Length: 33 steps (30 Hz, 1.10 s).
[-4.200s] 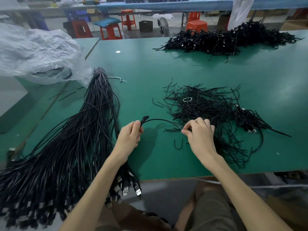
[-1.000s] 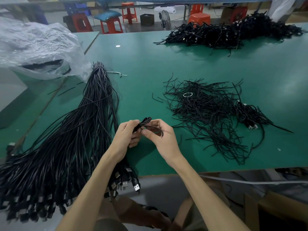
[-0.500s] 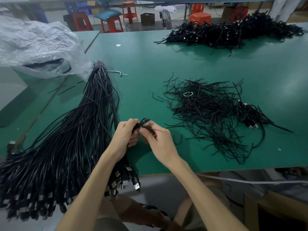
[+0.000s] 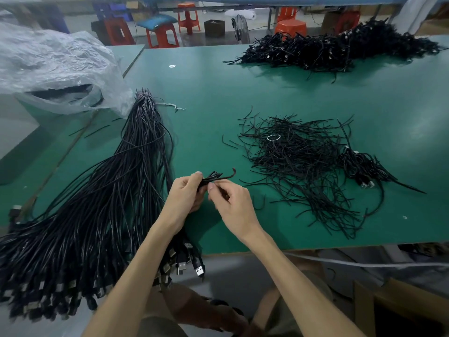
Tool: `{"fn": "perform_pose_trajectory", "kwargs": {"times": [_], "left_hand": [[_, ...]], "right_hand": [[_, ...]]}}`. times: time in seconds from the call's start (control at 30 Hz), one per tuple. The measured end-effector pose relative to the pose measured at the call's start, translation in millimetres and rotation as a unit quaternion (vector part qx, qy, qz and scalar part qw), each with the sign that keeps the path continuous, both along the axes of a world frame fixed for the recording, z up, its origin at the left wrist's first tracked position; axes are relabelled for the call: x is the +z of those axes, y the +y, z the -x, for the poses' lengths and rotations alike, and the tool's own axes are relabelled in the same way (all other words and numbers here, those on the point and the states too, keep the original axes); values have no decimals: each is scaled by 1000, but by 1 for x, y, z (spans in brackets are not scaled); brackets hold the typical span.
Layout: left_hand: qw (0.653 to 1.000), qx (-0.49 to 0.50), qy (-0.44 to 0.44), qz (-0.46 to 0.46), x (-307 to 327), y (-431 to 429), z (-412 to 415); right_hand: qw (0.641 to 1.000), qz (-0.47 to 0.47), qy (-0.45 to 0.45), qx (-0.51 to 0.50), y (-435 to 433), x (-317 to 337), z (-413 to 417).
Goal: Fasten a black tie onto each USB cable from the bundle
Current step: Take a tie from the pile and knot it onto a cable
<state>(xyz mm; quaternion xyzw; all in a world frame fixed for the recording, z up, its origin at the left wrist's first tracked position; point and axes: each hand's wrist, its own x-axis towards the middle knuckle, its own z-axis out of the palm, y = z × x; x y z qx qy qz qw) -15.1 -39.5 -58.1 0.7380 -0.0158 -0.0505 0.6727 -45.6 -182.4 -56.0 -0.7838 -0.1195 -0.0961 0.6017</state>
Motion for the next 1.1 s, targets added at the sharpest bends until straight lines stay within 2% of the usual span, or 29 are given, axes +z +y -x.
{"fn": "perform_pose_trajectory", "kwargs": {"times": [0.2, 0.4, 0.6, 0.7, 0.87, 0.97, 1.1], "left_hand": [[999, -14, -40, -12, 3, -2, 3], [989, -43, -96, -100, 16, 3, 10], [990, -124, -55, -41, 39, 39, 14], [988, -121, -96, -7, 38, 42, 18], [972, -182, -151, -16, 43, 25, 26], [960, -237, -148, 4, 54, 23, 29], [954, -236, -181, -44, 67, 21, 31]], "right_hand": [[998, -34, 37, -25, -1, 1, -4], [996, -54, 74, -22, -5, 2, -4], [981, -126, 134, 61, -10, 14, 0], [965, -188, 144, 112, -11, 26, 1], [930, -266, 182, 179, -8, 41, 5], [908, -280, 229, 214, -15, 44, 7], [888, -289, 251, 257, -22, 47, 13]]}}
